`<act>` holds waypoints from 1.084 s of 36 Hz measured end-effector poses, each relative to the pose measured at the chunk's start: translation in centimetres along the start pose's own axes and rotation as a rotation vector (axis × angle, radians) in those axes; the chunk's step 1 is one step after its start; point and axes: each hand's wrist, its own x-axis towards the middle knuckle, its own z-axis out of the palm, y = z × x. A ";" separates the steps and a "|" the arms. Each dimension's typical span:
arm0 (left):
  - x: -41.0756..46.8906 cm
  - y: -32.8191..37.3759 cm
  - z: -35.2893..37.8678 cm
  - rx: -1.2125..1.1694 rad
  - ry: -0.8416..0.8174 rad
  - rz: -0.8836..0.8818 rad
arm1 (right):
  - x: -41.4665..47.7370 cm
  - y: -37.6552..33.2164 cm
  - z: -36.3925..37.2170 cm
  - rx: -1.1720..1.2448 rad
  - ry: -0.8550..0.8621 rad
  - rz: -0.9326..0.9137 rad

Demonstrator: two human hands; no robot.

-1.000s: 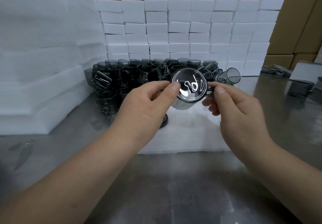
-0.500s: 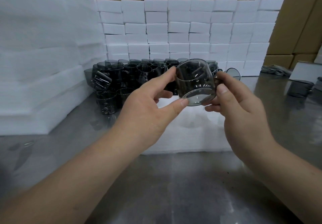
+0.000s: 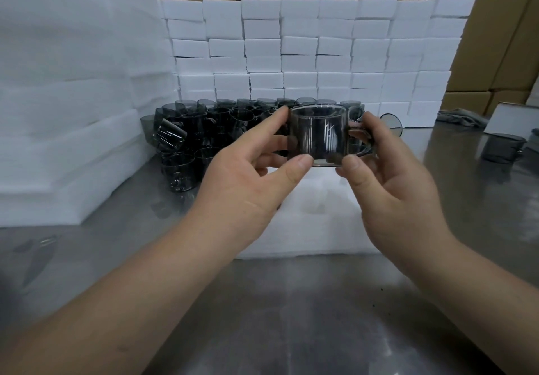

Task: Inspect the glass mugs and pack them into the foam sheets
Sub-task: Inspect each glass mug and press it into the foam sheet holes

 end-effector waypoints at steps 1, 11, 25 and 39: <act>0.0 0.0 0.0 0.029 0.010 0.012 | 0.0 0.1 0.0 0.002 -0.007 -0.002; -0.1 0.5 0.0 0.295 0.000 0.129 | 0.1 0.4 -0.1 0.014 -0.087 0.047; -0.8 0.1 0.7 0.348 -0.029 0.379 | 0.3 0.0 -0.2 0.221 -0.216 0.154; -1.2 0.6 0.2 0.276 0.092 0.427 | 0.8 -0.7 -0.8 0.749 -0.297 0.341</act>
